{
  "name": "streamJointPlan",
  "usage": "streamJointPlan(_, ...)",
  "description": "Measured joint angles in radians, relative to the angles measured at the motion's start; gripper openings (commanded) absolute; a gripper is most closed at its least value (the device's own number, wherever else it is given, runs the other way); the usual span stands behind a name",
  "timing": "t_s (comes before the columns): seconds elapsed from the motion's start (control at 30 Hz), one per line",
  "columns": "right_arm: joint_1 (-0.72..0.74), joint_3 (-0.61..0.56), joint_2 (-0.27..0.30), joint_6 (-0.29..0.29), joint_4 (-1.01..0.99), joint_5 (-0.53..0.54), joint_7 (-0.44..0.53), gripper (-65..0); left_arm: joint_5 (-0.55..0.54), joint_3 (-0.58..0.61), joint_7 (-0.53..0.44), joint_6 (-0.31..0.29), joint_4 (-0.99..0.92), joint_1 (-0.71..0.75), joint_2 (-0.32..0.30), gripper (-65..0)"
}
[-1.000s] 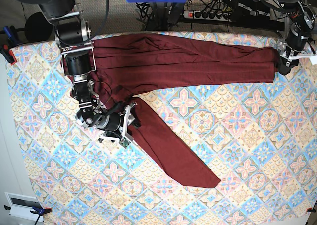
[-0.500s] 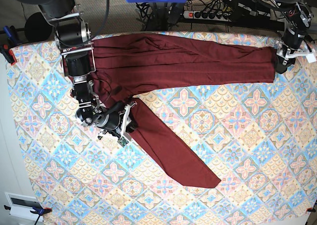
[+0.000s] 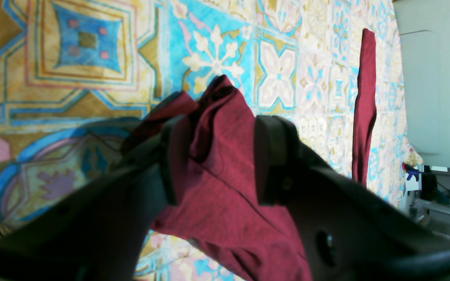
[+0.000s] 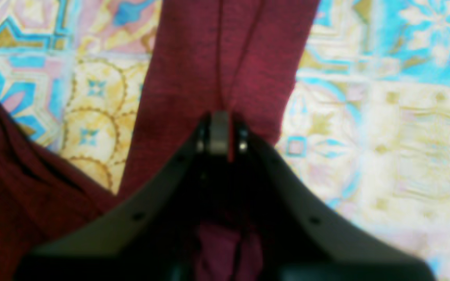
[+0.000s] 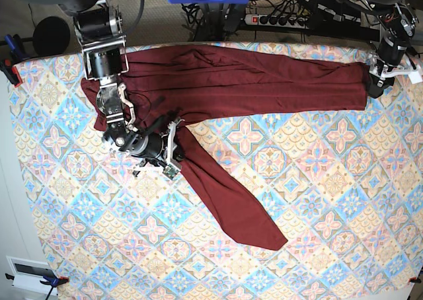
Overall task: Layout the t-shirt on the table in an organized manner, then fold the t-shirt properly
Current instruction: 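Lift the folded shirt bundle with the right gripper and pull it inward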
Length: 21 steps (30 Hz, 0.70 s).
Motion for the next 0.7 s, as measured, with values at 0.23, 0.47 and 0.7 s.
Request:
streamJointPlan(0.23, -0.151, 0.001, 0.012, 0.008, 0.311, 0.008, -0.085, -65.0, 0.001, 0.000, 0.000, 0.000, 0.000, 0.001, 0.001, -38.8)
streamJointPlan(0.47, -0.304, -0.001, 0.011, 0.005, 0.599, 0.012, -0.112, -65.0, 0.001, 0.000, 0.000, 0.000, 0.000, 0.000, 0.001, -38.8)
streamJointPlan(0.7, -0.492, -0.009, 0.012, 0.007, 0.679, 0.010, -0.117, -65.0, 0.004, 0.000, 0.000, 0.001, 0.000, 0.001, 0.001, -38.8)
